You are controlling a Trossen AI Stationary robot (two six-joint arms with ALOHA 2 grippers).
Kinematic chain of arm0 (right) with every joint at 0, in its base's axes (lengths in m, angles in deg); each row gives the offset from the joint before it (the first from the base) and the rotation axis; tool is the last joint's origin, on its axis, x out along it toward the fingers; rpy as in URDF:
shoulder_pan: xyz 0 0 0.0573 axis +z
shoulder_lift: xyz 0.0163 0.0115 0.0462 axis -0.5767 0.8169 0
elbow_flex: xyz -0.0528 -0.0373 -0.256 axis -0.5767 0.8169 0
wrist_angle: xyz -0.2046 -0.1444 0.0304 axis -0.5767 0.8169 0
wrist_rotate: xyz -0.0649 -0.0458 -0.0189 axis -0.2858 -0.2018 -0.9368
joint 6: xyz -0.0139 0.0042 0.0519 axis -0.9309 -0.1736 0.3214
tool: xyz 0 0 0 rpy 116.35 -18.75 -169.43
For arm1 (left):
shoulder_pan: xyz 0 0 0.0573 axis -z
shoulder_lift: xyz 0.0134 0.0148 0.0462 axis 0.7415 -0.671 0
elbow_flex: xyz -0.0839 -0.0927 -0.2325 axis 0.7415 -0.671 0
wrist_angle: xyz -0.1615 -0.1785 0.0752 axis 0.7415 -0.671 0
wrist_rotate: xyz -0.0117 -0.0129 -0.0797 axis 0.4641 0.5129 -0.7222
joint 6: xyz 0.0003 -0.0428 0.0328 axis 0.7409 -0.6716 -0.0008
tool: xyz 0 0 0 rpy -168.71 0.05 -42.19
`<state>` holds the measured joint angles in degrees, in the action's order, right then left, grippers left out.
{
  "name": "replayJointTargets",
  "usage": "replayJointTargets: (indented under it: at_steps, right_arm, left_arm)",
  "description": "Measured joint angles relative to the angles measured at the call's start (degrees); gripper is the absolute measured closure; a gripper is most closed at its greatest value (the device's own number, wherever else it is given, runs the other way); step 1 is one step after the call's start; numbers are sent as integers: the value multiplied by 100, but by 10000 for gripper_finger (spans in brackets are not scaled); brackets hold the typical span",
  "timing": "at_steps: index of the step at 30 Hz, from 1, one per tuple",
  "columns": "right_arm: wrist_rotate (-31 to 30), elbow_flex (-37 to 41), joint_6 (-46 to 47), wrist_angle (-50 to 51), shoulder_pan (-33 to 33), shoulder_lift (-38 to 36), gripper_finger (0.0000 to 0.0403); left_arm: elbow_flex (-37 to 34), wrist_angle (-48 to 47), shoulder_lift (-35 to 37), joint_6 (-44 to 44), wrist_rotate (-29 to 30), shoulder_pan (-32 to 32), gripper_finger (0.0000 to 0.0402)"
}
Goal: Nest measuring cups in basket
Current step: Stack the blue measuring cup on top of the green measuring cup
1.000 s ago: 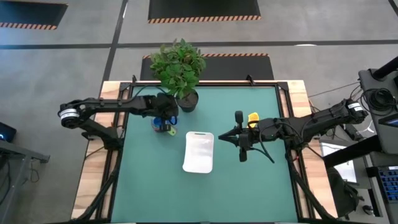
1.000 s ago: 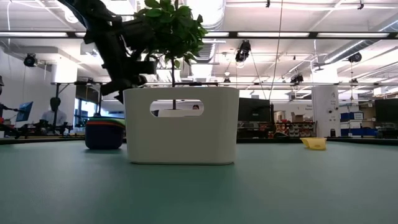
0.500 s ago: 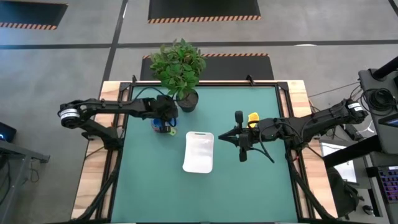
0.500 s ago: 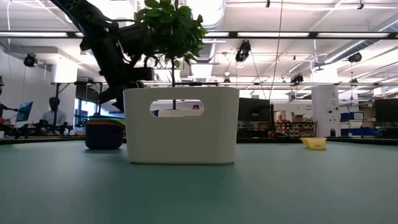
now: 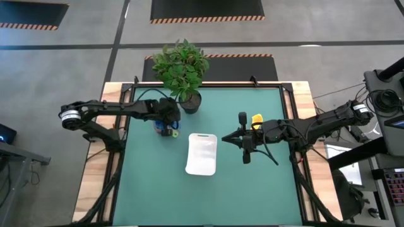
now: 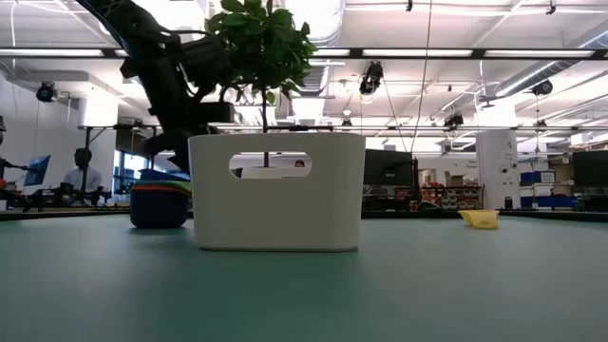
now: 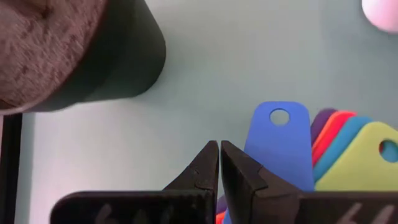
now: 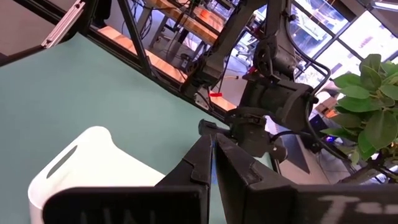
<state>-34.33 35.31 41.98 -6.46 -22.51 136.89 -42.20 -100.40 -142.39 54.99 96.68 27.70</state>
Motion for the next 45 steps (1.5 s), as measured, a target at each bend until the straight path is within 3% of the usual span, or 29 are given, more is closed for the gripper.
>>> replayJointTargets:
  at_steps: [20,30,45]
  right_arm:
    - [-101,0,0,39,0,0,394]
    - [-105,0,0,44,0,0,394]
    - [-108,0,-2,59,0,0,394]
  left_arm:
    - [110,-385,547,72,-184,35,402]
    - [-142,400,316,-99,67,35,402]
    - [-146,383,101,-104,-61,52,402]
